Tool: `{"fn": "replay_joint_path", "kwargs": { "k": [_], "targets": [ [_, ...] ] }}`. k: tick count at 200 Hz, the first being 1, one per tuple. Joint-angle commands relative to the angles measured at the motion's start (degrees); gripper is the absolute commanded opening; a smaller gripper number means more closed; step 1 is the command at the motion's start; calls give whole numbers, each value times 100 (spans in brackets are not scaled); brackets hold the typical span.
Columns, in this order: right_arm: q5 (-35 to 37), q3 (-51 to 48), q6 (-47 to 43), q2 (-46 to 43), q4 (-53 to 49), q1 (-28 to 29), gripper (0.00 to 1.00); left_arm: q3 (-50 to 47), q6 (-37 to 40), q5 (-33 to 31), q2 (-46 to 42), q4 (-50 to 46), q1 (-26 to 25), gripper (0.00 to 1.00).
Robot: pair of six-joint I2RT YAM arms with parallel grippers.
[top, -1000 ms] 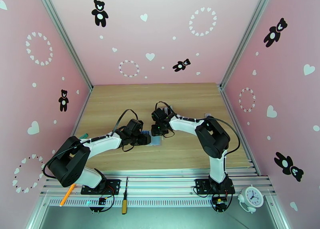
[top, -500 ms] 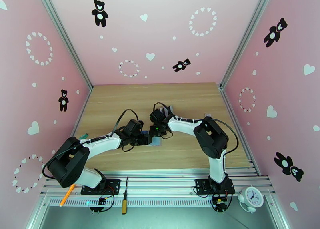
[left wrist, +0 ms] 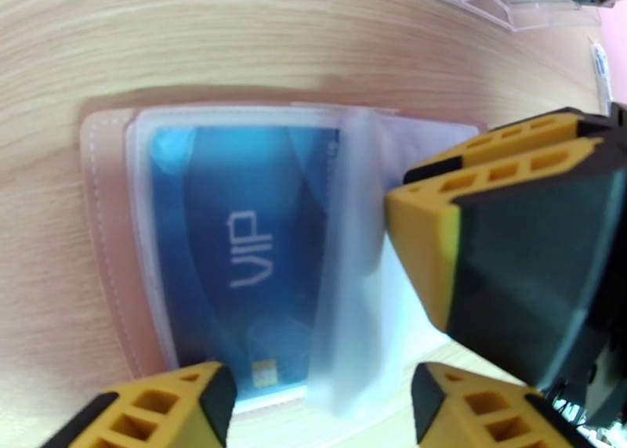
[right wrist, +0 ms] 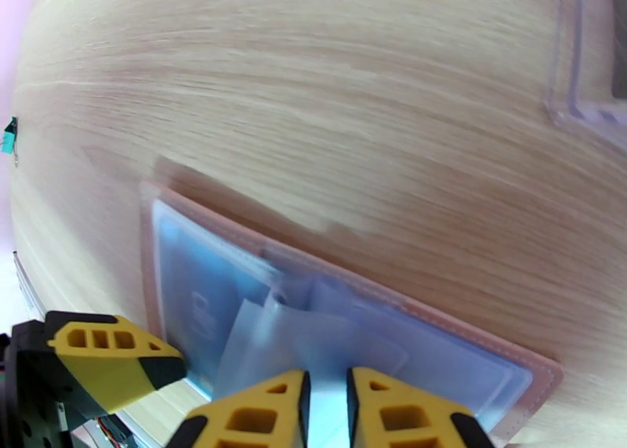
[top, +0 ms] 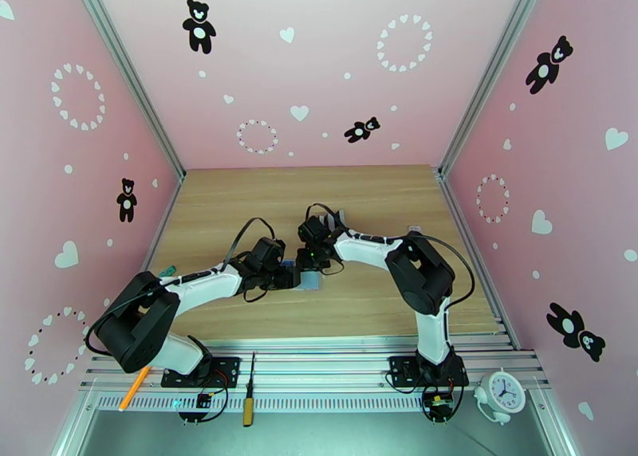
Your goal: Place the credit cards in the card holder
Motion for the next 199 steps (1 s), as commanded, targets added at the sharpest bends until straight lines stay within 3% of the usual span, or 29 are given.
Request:
{"fn": "replay_joint_path", "kwargs": {
  "k": [1,74,154,199],
  "targets": [
    [-264,224,120,107,215,36,20,-219,0,-330,372,-473,9,64],
    [-310,218,195,-20,296,-45,19,-227,-44,-357,574,-477,11,57],
    [-203,102,125,-427,178,-172,19,-247,-95,-367,644,-470,7,43],
    [-30,-160,11,-917,4,-344,27,-252,-105,-377,603,-497,9,42]
  ]
}}
